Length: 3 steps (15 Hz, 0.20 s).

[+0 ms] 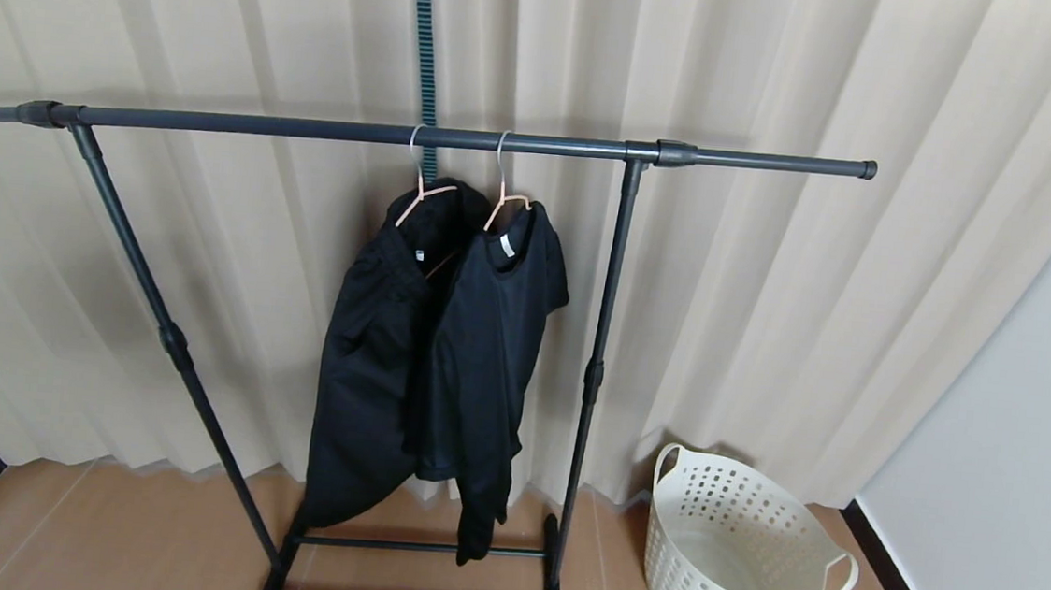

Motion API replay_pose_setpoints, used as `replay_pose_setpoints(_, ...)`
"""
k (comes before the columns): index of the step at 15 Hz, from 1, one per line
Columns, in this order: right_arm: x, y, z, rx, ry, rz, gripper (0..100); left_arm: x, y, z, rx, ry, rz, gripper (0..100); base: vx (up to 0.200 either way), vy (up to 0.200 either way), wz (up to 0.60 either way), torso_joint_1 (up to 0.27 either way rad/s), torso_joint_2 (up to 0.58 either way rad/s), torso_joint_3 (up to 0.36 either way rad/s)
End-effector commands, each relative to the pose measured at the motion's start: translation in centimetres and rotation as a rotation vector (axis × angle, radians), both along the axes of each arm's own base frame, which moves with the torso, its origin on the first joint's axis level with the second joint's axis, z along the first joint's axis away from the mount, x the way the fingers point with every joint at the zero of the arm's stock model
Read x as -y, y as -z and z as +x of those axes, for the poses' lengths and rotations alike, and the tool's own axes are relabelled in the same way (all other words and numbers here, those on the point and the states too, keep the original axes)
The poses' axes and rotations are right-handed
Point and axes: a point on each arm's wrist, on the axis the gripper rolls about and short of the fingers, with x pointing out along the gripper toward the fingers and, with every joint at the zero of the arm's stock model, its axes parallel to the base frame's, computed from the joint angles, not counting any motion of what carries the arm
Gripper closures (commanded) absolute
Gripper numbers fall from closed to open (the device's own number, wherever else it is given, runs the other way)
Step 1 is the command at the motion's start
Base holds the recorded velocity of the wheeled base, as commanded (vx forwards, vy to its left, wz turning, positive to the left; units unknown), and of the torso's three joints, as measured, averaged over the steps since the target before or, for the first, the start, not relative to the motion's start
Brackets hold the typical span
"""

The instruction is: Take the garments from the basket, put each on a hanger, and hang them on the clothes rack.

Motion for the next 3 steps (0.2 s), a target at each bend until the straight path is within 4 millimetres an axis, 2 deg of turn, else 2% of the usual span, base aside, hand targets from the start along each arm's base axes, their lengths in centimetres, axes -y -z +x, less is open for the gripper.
replay_pose_setpoints(1,0.00,0.01,0.00,0.001,-0.001,-0.001,0,0.00,-0.01,0.01,-0.002,0.000,0.000,0,0.000,0.000,0.00,0.000,0.00,0.000)
replay_pose_setpoints(3,0.00,-0.01,0.00,0.002,-0.001,-0.001,0,0.00,-0.01,0.01,-0.002,0.000,0.000,0,0.000,0.000,0.00,0.000,0.00,0.000)
